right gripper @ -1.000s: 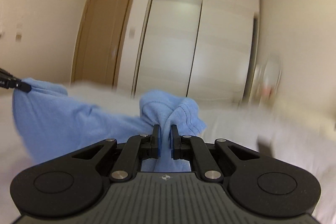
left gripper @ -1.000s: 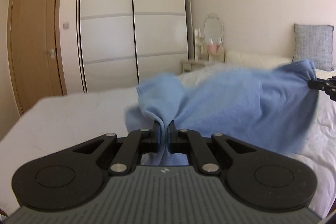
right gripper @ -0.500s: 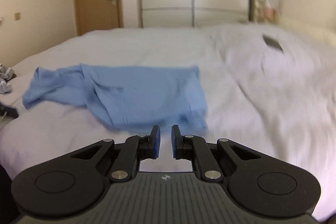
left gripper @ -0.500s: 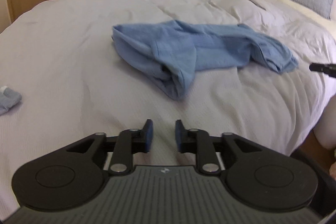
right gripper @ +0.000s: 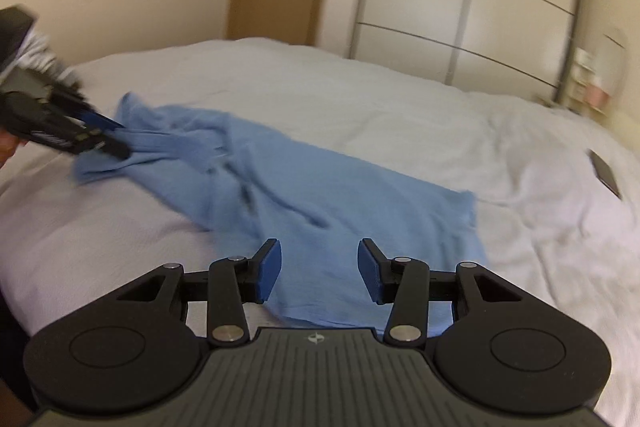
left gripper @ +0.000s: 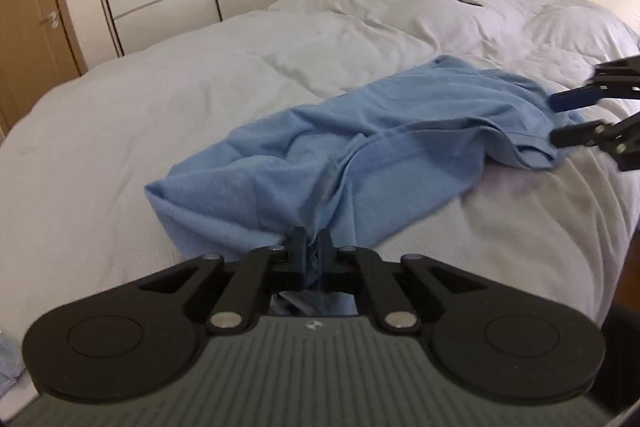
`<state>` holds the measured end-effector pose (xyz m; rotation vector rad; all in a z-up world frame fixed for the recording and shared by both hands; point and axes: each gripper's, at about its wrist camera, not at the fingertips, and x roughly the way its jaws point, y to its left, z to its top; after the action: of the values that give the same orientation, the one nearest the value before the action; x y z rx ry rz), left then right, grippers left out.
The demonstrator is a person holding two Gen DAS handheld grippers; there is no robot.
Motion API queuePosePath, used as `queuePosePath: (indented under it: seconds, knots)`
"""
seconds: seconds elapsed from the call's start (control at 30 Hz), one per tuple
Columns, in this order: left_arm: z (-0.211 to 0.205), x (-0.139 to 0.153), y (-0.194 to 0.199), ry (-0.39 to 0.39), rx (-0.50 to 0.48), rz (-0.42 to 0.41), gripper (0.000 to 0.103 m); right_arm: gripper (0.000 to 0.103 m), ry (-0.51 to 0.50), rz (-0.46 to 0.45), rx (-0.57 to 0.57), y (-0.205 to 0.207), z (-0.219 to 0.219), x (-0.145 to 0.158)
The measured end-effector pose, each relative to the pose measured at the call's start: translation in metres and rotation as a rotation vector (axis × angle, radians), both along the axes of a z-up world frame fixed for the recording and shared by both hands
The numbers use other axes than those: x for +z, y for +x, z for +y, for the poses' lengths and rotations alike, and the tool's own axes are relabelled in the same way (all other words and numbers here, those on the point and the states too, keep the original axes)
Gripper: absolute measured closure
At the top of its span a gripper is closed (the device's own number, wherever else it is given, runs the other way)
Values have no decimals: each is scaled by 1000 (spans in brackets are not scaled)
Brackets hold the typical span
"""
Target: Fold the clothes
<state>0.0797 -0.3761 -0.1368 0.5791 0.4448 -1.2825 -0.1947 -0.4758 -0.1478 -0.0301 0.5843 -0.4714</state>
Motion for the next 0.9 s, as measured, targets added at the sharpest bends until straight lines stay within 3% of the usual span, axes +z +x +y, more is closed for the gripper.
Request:
queuePosePath:
  seconds: [0.13,0.23,0.3,0.33,0.53,0.7,0.8,0.9]
  knots:
    - [25,5,4,-15,10,13,102,58,-62,89,99,21,19,-17]
    - [34,16,9,-40,16,1,102,65,-160,185,152,39,30,-40]
    - [40,25,9,-56,6,-19,102,79,-238,241,161,48,34,-48]
    - [44,30,8,-61,-5,-31,102,103,-269,257,159,51,34,-50]
    - [91,45,-12,-49,-152,-94,102,103,-272,249,156,30,51,-26]
    - [127,29,-32,54,-266,-48,103,103,-177,225,161,-5,85,-7]
    - [130,25,-28,59,-259,-16,103,103,-104,225,160,-17,100,-8]
    - [119,32,-21,31,-245,-50,100,103,-90,227,110,-19,86,-12]
